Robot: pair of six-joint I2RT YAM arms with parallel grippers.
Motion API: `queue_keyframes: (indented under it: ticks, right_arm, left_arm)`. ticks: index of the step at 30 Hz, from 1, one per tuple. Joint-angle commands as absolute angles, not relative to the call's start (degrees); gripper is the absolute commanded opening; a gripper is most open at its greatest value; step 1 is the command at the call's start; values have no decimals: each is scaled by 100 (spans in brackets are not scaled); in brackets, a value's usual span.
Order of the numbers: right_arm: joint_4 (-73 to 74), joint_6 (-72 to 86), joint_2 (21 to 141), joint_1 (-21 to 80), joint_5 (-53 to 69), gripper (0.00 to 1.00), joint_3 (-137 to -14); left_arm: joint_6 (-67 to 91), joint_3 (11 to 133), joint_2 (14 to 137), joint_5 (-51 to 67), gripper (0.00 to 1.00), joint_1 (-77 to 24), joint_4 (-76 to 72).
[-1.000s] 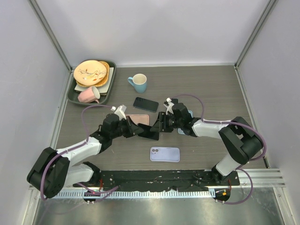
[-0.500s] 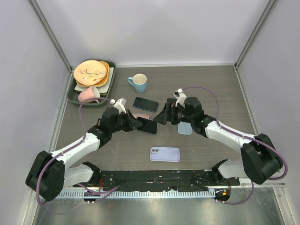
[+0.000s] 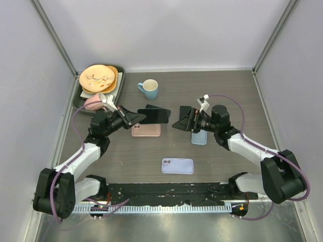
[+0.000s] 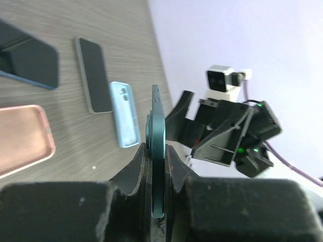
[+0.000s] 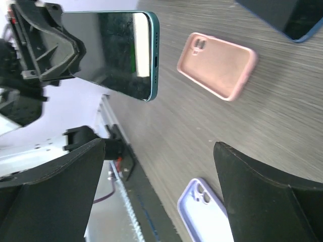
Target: Put the phone into the phone case
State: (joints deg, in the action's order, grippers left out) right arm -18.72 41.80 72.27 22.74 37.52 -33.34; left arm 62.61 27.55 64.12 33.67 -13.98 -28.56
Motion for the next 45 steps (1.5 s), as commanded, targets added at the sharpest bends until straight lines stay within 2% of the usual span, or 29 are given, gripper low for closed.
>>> queue_keyframes:
  ticks: [1,8,11,13,25,31,32,33,34,35,39,40,42,43,45]
  right_arm:
    - [-3669,5305,7154,2267,4586,94,-3217]
    - [-4903,6134,7470,2268,4772,92,-3120]
    - [-5246,6397,7611,2268,4833,88,-3181]
    - [-5352,6460,7681,2285,4869,80,-3225]
    - [-5423,6583,8112,2592,4939,56,-3594]
    - [-5607,6715,8279,2681,4896,30,-3577]
    - [-5616,6732,8314,2681,4913,14,-3577]
    - [-5660,6732,8323,2681,4904,7,-3577]
    - [-5704,6759,8332,2681,4904,1,-3560]
    - [-5739,6785,8332,2681,4913,1,-3551]
    - [-5731,6715,8332,2681,4913,1,-3560]
    - [-5713,6697,8332,2681,4913,1,-3551]
    - [-5687,6662,8323,2681,4904,1,-3542]
    - [-5678,6653,8315,2681,4904,1,-3542]
    - [-5573,6584,8271,2681,4913,1,-3533]
  left_arm:
    - [7206,2725,6389,4262,0,-1380,-4771]
    - [7874,2619,6706,4631,0,-1380,-6054]
    - [7919,2584,6759,4685,0,-1380,-6100]
    - [7893,2566,6767,4685,0,-1371,-6082]
    - [7840,2487,6794,4737,0,-1389,-5986]
    - [7831,2408,6891,4763,0,-1397,-5985]
    - [7822,2391,6891,4764,0,-1389,-5977]
    - [7831,2391,6899,4764,0,-1397,-5985]
    - [7822,2365,6882,4772,0,-1397,-5985]
    - [7805,2356,6882,4764,0,-1389,-5977]
    - [7612,2382,6873,4764,14,-1397,-5722]
    - [7542,2382,6882,4772,24,-1397,-5652]
    - [7506,2399,6882,4790,32,-1389,-5616]
    - [7480,2408,6891,4825,40,-1389,-5608]
    - [7366,2452,6873,4886,46,-1389,-5494]
